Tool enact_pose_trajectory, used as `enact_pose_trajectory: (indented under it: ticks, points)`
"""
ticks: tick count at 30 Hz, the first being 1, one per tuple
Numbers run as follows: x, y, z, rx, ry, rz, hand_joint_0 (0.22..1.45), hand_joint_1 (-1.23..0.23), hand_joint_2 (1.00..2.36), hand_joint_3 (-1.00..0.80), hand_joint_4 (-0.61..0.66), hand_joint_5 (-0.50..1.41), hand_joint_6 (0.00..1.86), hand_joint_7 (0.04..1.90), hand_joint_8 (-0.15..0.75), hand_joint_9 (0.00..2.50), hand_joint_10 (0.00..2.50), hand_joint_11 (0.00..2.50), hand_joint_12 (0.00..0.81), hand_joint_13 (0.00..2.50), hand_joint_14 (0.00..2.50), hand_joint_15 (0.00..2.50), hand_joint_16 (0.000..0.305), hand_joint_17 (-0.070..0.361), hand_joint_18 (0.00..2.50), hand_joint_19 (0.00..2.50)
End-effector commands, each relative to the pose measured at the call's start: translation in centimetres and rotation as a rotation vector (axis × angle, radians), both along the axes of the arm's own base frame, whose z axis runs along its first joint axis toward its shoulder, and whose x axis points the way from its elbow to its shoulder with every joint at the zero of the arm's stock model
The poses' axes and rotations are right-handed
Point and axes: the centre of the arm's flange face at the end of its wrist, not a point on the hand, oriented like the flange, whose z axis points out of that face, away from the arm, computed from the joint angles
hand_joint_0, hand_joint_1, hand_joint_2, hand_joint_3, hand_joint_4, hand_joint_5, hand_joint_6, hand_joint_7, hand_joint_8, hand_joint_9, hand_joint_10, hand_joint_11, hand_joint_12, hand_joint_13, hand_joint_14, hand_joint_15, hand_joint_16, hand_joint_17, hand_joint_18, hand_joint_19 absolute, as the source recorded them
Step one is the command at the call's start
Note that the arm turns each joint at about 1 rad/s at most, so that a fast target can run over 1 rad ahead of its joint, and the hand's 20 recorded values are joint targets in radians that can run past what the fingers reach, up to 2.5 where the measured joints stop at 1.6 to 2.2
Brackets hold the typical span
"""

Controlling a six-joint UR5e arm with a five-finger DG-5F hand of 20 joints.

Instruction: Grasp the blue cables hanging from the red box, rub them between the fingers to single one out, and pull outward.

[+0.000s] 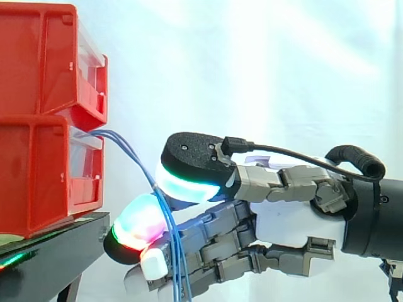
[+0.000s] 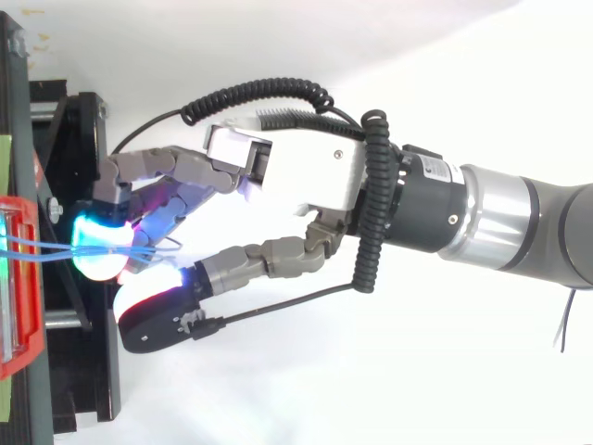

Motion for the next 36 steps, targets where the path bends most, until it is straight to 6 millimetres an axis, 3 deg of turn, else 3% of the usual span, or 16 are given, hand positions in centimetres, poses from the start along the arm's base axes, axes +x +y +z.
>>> enact_pose_trajectory:
  ticks: [1, 7, 11, 18, 23, 29, 36]
  points:
    - [0.1, -0.1, 0.3, -0.001, 0.006, 0.0, 0.6, -0.64, 1.01, -0.38, 0.19, -0.09, 0.53, 1.24, 0.283, 0.92, 0.01, 0.42, 0.331, 0.66, 0.01, 0.27, 0.052, 0.117, 0.61, 0.4]
    - [0.2, -0.2, 0.7, -0.002, 0.026, 0.005, 0.61, -0.62, 1.01, -0.34, 0.16, -0.1, 0.6, 1.17, 0.285, 0.92, 0.02, 0.43, 0.332, 0.67, 0.01, 0.27, 0.051, 0.116, 0.62, 0.4]
    - [0.1, -0.2, 0.7, -0.004, 0.047, 0.005, 0.61, -0.62, 1.01, -0.29, 0.15, -0.13, 0.71, 0.99, 0.289, 0.93, 0.02, 0.49, 0.336, 0.68, 0.01, 0.29, 0.052, 0.117, 0.63, 0.41]
    - [-0.2, 0.4, 1.2, -0.013, 0.066, 0.006, 0.6, -0.69, 1.01, -0.23, 0.16, -0.17, 0.84, 0.84, 0.298, 0.91, 0.02, 0.56, 0.35, 0.69, 0.01, 0.3, 0.054, 0.122, 0.65, 0.4]
    - [0.0, 0.5, 1.6, -0.008, 0.059, 0.013, 0.6, -0.7, 1.01, -0.34, 0.19, -0.18, 0.85, 0.79, 0.285, 0.92, 0.02, 0.57, 0.344, 0.71, 0.01, 0.32, 0.052, 0.118, 0.65, 0.42]
    - [0.1, -0.1, 1.8, -0.007, 0.059, 0.007, 0.56, -0.53, 1.01, -0.41, 0.21, -0.13, 0.71, 0.96, 0.293, 0.95, 0.02, 0.55, 0.347, 0.71, 0.01, 0.33, 0.053, 0.12, 0.65, 0.42]
    - [0.2, -0.2, 2.1, -0.001, 0.054, 0.006, 0.61, -0.55, 1.01, -0.32, 0.19, -0.12, 0.68, 1.02, 0.292, 0.96, 0.02, 0.54, 0.342, 0.71, 0.01, 0.32, 0.052, 0.118, 0.65, 0.43]
